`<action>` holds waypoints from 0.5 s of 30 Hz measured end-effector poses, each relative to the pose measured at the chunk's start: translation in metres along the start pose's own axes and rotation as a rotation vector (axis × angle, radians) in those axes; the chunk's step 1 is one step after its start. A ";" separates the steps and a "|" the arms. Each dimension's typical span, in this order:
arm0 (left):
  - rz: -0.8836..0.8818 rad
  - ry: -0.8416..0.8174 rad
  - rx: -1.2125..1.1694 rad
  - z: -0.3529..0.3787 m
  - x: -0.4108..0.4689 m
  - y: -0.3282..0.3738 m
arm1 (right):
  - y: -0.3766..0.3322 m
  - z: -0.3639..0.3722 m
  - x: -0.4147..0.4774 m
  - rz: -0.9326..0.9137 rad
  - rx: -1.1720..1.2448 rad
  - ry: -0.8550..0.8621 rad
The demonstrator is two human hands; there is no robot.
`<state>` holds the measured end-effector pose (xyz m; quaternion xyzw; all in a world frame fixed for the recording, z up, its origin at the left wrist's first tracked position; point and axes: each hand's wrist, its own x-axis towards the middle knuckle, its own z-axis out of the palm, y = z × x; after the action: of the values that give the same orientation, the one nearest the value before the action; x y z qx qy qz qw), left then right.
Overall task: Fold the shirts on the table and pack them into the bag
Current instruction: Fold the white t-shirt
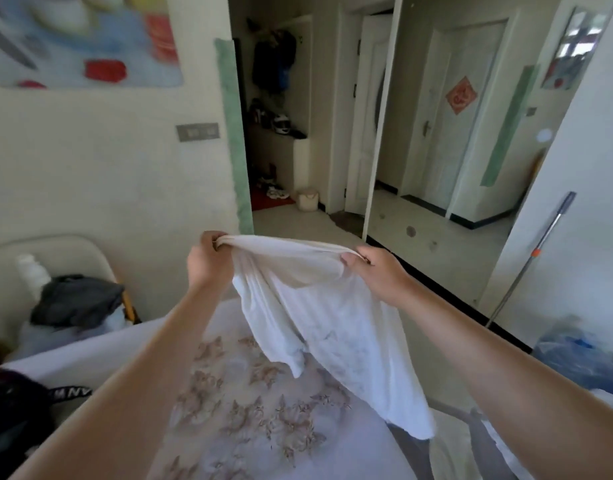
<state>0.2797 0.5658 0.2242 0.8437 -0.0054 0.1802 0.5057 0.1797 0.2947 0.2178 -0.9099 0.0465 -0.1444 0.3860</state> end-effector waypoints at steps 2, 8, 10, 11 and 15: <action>0.009 0.076 0.013 -0.026 0.008 0.014 | -0.026 0.003 0.014 -0.030 0.069 0.026; 0.100 0.039 0.261 -0.113 0.018 0.041 | -0.089 0.011 0.049 -0.078 0.329 0.094; 0.184 -0.019 0.430 -0.146 0.016 0.046 | -0.106 0.010 0.054 -0.114 0.375 0.090; 0.218 -0.046 0.485 -0.161 0.015 0.048 | -0.112 0.011 0.055 -0.113 0.407 0.092; 0.285 -0.097 0.613 -0.216 0.006 0.061 | -0.137 0.010 0.050 -0.116 0.505 0.098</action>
<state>0.2097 0.7218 0.3692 0.9548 -0.0929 0.2019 0.1973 0.2270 0.3880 0.3207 -0.7777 -0.0247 -0.2170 0.5894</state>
